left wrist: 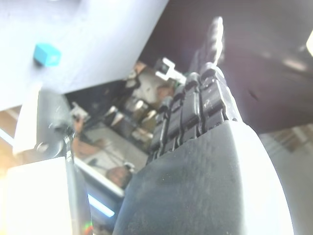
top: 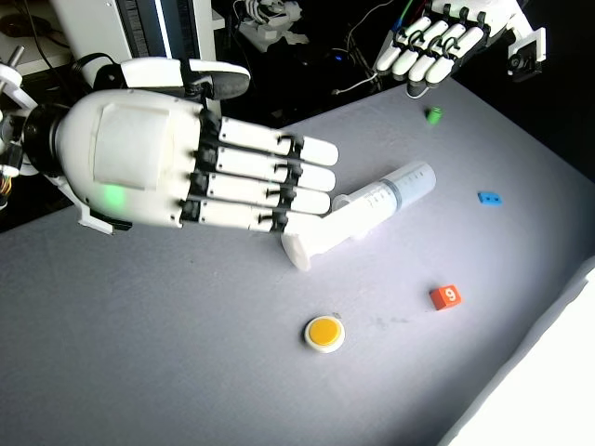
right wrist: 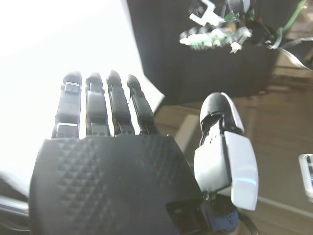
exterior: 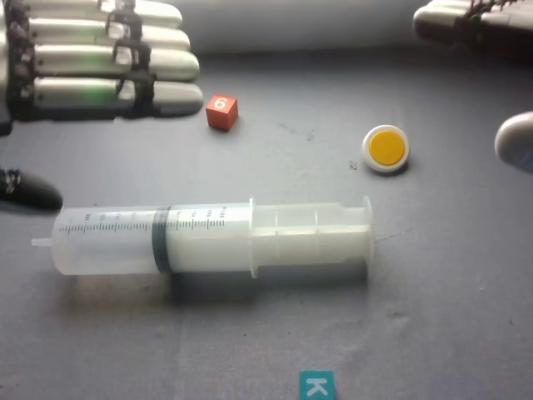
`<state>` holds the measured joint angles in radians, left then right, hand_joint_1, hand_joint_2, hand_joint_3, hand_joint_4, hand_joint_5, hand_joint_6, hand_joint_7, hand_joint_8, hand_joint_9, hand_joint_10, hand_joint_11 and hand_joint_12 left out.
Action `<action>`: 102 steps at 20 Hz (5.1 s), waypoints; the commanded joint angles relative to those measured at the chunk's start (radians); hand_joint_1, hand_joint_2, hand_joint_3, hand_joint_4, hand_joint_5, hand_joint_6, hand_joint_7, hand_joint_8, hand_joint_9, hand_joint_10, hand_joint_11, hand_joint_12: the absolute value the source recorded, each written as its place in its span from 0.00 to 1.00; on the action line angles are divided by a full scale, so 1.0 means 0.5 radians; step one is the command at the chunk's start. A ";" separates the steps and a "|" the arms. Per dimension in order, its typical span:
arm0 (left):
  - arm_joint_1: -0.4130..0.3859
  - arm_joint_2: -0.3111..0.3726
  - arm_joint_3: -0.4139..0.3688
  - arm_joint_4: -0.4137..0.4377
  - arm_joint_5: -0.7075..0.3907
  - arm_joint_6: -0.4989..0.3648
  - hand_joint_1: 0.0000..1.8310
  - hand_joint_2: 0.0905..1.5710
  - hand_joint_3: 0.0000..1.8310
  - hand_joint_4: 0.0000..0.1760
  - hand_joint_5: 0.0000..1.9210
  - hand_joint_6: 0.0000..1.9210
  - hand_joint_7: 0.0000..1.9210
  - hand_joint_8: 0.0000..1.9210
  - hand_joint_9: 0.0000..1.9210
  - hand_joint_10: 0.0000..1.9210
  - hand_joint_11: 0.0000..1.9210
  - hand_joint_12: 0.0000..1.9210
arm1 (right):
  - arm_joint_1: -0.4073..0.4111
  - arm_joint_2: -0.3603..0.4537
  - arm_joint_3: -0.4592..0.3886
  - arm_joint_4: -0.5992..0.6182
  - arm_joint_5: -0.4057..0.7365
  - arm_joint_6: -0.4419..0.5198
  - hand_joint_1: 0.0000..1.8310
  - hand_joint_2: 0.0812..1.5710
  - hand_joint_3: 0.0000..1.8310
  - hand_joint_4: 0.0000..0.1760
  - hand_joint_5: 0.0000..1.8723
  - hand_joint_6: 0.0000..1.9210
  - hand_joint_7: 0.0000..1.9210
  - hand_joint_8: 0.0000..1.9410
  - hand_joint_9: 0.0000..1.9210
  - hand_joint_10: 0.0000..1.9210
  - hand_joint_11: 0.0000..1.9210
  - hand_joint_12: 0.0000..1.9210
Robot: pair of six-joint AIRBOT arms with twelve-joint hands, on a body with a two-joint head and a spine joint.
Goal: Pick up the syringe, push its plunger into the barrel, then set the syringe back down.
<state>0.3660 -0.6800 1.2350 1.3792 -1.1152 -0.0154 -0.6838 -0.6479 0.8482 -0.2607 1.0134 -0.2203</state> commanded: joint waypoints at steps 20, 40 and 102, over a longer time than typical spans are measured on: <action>-0.083 -0.047 -0.795 -1.622 2.815 -0.083 0.62 0.65 0.00 0.00 0.00 0.00 0.00 0.00 0.00 0.00 0.00 0.00 | -0.040 0.001 -0.022 0.164 0.303 -0.019 0.00 0.73 0.00 0.00 0.08 0.00 0.07 0.00 0.05 0.00 0.00 0.11; 0.146 -0.449 -0.666 -1.759 3.124 -0.095 0.62 0.63 0.00 0.00 0.01 0.00 0.00 0.00 0.00 0.00 0.00 0.00 | -0.029 0.001 -0.023 0.253 0.372 -0.015 0.00 0.76 0.00 0.00 0.08 0.00 0.07 0.00 0.06 0.00 0.00 0.11; -0.428 -0.369 -0.601 -2.221 2.689 -0.098 0.73 0.75 0.00 0.00 0.41 0.67 0.44 0.57 0.38 0.78 0.25 0.85 | 0.014 -0.349 -0.104 1.124 0.318 0.286 0.00 0.62 0.00 0.00 0.00 0.00 0.00 0.00 0.00 0.00 0.00 0.00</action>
<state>0.1749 -0.8658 0.9348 0.2722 0.3431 -0.0505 -0.6838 -0.8291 0.7982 0.3149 1.0431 -0.0822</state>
